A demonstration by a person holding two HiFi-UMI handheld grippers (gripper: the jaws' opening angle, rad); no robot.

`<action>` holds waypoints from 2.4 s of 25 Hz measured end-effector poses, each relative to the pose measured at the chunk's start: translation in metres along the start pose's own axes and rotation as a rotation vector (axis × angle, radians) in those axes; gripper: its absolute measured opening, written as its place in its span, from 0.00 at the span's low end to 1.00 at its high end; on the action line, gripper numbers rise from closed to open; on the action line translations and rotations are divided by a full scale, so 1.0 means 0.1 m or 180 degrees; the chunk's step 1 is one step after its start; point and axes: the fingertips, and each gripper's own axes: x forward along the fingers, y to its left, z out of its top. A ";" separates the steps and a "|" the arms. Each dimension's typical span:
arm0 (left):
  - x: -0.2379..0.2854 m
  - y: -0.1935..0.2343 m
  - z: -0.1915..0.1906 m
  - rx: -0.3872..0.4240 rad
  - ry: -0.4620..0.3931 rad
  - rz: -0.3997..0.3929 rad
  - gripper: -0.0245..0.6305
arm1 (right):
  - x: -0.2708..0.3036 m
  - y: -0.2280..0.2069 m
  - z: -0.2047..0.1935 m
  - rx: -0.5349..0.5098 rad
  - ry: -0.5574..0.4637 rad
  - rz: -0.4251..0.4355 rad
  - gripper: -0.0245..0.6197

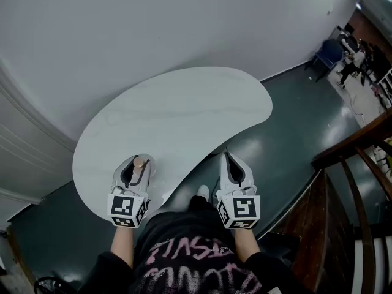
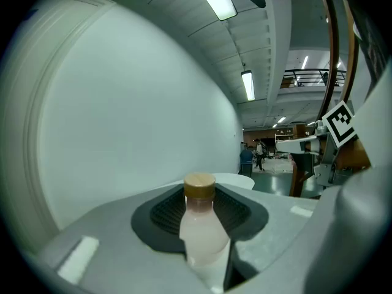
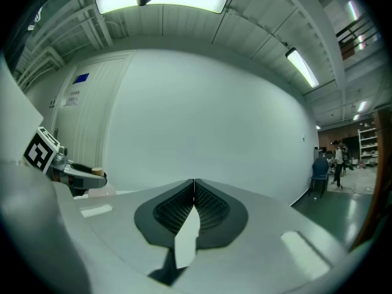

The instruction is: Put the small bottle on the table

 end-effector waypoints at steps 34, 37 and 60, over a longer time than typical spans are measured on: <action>1.19 -0.15 0.02 0.0044 0.0245 0.0056 0.26 | 0.89 -0.89 -0.21 0.0106 0.0171 0.0179 0.06; 1.40 -0.16 0.01 -0.0018 0.0298 0.0054 0.26 | 1.06 -1.02 -0.28 0.0116 0.0229 0.0192 0.06; 2.78 -0.21 0.02 -0.0072 0.0528 0.0224 0.26 | 2.27 -1.95 -0.65 0.0175 0.0565 0.0483 0.06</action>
